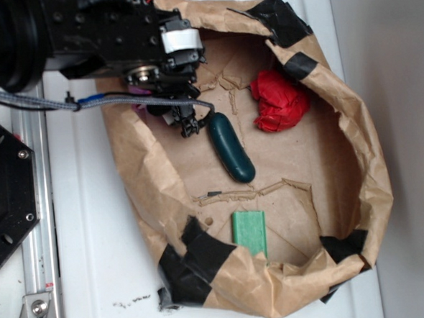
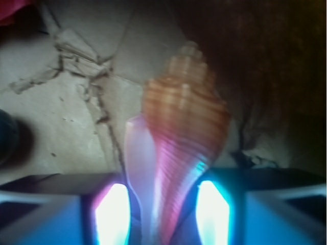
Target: Grab the shell.
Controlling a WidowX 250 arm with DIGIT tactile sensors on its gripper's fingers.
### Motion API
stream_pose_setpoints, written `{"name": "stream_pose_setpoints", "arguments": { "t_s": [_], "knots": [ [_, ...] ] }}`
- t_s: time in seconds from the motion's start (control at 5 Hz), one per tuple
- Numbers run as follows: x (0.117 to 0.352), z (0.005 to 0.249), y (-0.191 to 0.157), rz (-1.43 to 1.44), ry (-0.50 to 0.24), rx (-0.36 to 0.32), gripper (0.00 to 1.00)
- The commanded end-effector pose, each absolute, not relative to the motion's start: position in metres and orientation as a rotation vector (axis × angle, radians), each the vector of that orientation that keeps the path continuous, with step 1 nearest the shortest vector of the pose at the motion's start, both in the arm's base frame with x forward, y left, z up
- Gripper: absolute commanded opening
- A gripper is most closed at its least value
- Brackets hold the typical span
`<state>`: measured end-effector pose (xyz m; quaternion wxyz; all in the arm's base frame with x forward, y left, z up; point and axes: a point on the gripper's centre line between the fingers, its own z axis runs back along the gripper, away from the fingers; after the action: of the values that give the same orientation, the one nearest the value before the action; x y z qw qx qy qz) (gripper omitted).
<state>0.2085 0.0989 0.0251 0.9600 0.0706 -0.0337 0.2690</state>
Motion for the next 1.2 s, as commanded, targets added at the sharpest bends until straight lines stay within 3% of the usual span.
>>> {"name": "stream_pose_setpoints", "arguments": {
  "t_s": [0.0, 0.6, 0.8, 1.0],
  "knots": [
    [0.218, 0.034, 0.105, 0.509, -0.077, 0.156, 0.0],
    [0.246, 0.079, 0.1, 0.475, -0.144, 0.114, 0.0],
    [0.252, 0.086, 0.092, 0.453, -0.159, 0.101, 0.63],
    [0.252, 0.08, 0.094, 0.443, -0.149, 0.103, 1.0]
  ]
}}
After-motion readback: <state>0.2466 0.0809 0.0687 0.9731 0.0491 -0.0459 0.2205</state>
